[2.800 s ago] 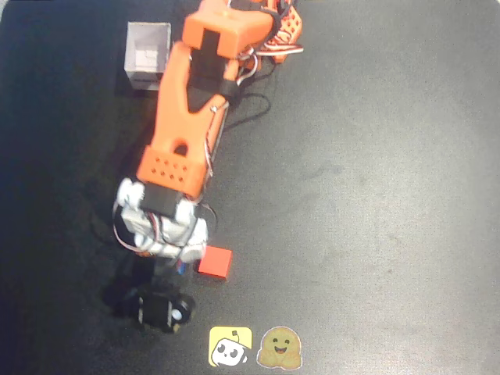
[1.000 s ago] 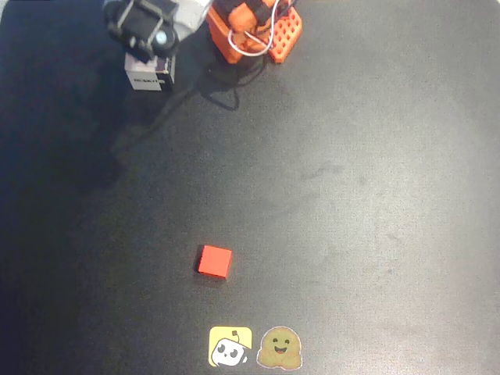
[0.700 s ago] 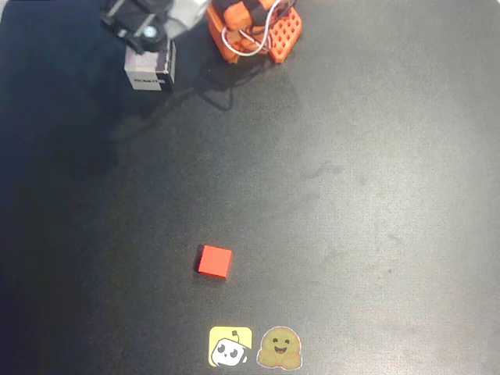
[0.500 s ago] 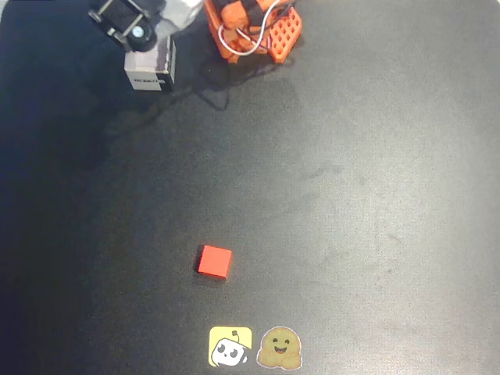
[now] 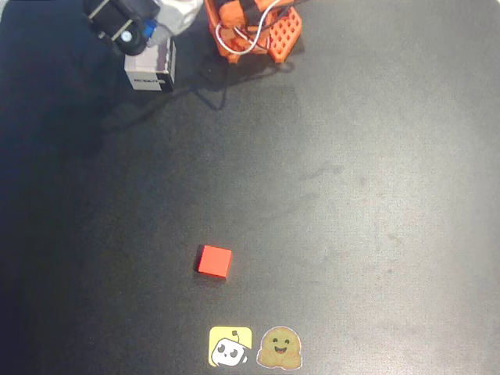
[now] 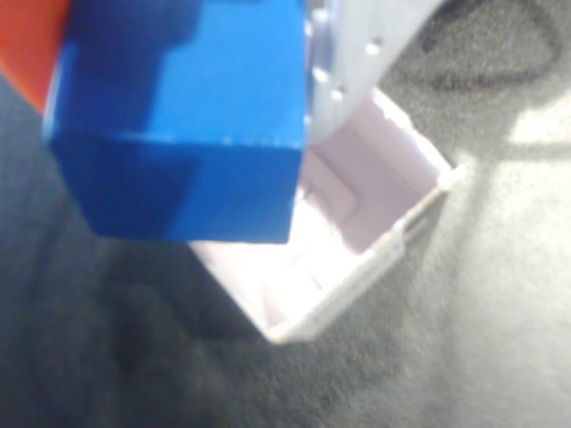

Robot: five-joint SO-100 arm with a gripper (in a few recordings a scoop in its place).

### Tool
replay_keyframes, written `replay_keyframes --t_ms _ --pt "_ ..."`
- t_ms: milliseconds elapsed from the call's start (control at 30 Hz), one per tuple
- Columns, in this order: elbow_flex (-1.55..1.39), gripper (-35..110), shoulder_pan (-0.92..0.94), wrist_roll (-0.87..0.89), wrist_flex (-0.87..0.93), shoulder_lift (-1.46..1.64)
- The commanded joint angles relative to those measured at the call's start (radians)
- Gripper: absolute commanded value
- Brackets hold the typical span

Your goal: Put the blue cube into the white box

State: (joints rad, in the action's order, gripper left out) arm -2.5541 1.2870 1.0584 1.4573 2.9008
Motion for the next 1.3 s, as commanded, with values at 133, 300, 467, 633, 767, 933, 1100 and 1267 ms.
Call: replay_keyframes --t_ms 133,300,467,633,767,933,1100,1267 --pt "0.009 2 0.017 0.011 -0.003 -0.006" --pt "0.005 7 -0.012 0.02 0.011 0.023" --pt "0.009 12 -0.037 0.02 0.02 0.028" --pt "0.011 17 -0.058 0.003 0.023 0.028" --pt "0.017 23 -0.078 -0.037 0.017 0.031" --pt "0.015 13 -0.067 -0.034 0.015 0.037" --pt "0.006 0 -0.037 -0.015 0.005 0.041" --pt "0.008 0 -0.08 -0.041 -0.077 0.044"
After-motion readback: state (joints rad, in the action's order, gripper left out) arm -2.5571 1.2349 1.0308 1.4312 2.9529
